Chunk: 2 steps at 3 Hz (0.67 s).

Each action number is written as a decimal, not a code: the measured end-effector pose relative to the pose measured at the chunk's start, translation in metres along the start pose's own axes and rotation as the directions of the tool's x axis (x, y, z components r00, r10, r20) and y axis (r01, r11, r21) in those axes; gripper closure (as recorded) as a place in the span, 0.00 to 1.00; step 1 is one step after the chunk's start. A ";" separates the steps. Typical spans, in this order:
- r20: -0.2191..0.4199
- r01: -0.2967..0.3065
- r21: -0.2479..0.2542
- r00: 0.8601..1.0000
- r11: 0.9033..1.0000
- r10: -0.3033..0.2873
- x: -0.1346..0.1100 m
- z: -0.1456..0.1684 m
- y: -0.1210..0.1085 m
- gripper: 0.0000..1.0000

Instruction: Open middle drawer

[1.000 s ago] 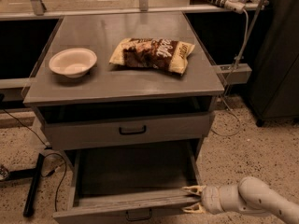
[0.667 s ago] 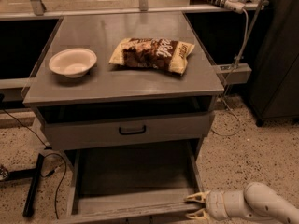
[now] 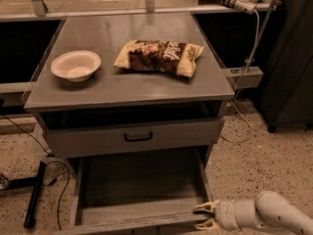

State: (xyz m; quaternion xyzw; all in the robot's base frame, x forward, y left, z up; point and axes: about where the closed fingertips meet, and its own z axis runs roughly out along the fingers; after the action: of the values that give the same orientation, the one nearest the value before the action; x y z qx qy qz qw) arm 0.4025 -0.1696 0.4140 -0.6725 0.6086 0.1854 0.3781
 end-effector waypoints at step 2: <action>0.000 0.000 0.000 1.000 1.000 0.000 0.000 0.000 0.000 0.12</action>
Offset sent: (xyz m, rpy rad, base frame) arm 0.0000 0.0000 0.0000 0.0000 0.0000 0.0000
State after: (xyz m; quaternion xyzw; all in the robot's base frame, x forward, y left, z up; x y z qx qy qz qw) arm 0.4024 -0.1695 0.4140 -0.6725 0.6086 0.1855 0.3781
